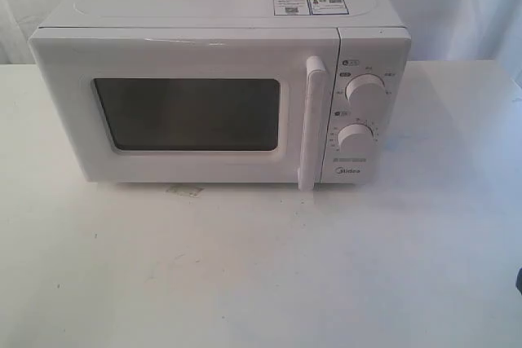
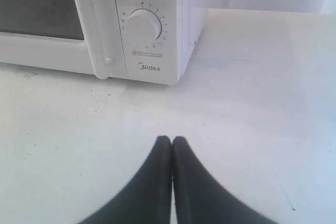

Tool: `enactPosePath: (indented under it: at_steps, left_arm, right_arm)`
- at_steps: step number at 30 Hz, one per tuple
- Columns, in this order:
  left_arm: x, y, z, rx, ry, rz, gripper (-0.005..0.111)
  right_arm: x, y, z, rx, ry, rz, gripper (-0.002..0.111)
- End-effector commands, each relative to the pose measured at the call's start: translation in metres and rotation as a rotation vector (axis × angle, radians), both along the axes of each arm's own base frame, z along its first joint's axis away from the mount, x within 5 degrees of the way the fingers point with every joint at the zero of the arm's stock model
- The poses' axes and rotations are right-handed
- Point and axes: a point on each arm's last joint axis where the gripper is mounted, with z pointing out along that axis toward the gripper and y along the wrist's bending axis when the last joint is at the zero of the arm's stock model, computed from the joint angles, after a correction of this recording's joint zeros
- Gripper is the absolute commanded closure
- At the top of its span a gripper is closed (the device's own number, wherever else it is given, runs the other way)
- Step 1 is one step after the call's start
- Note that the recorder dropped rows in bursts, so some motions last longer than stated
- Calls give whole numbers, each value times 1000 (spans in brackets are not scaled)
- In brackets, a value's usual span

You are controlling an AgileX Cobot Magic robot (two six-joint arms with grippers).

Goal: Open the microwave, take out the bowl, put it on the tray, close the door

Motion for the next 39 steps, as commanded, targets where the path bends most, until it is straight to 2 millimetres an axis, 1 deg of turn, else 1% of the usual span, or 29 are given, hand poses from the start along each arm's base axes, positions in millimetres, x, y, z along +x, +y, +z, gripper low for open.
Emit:
enactPosePath:
  at_steps: [1,23,31,34,39]
  left_arm:
    - [0,0,-1,-1,1,2,107]
    - [0,0,-1,-1,1,2,107]
    - [0,0,-1,-1,1,2,107]
    - [0,0,-1,-1,1,2,107]
    - [0,0,-1,-1,1,2,107]
  right_arm:
    - [0,0,-1,-10,-9,-4,108]
    - [0,0,-1,-10,-9,-4,108]
    - [0,0,-1,-35,-18,3,108]
    - [1,0,4,-75,-84,13,108]
    - [2,0,13,-57,-173,14,108]
